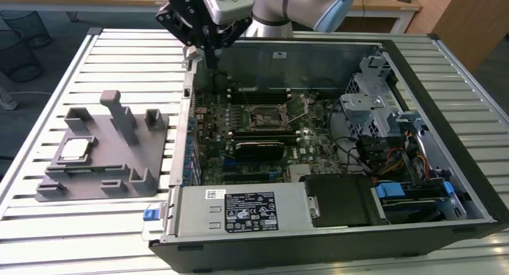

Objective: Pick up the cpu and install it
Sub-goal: 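Reach for the cpu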

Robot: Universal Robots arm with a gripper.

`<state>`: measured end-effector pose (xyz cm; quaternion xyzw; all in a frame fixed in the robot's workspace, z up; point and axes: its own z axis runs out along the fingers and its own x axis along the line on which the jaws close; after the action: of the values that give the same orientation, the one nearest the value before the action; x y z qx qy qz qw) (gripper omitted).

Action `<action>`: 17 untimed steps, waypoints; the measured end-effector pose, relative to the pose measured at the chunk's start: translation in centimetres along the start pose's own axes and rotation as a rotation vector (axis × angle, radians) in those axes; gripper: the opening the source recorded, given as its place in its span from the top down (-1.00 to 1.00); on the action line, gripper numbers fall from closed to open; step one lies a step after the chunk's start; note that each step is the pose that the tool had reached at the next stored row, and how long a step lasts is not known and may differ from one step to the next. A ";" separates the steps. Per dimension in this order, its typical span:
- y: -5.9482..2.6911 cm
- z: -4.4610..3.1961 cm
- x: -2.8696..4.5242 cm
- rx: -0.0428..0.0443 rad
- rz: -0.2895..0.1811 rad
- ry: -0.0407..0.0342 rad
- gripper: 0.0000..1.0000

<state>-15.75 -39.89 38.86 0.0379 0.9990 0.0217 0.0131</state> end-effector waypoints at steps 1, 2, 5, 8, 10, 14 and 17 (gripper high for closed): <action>0.00 0.01 0.04 0.0000 0.000 0.0000 0.78; -0.01 0.01 0.08 0.0000 0.000 0.0000 0.78; -0.02 0.03 0.19 0.0000 0.000 0.0000 0.78; -0.03 0.05 0.31 0.0000 0.000 0.0000 0.78; -0.03 0.06 0.38 0.0000 0.000 0.0000 0.78; -0.05 0.09 0.54 0.0000 0.000 0.0000 0.78; -0.05 0.10 0.64 0.0000 0.000 0.0000 0.78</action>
<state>-16.39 -39.89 38.74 0.0379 0.9990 0.0217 0.0131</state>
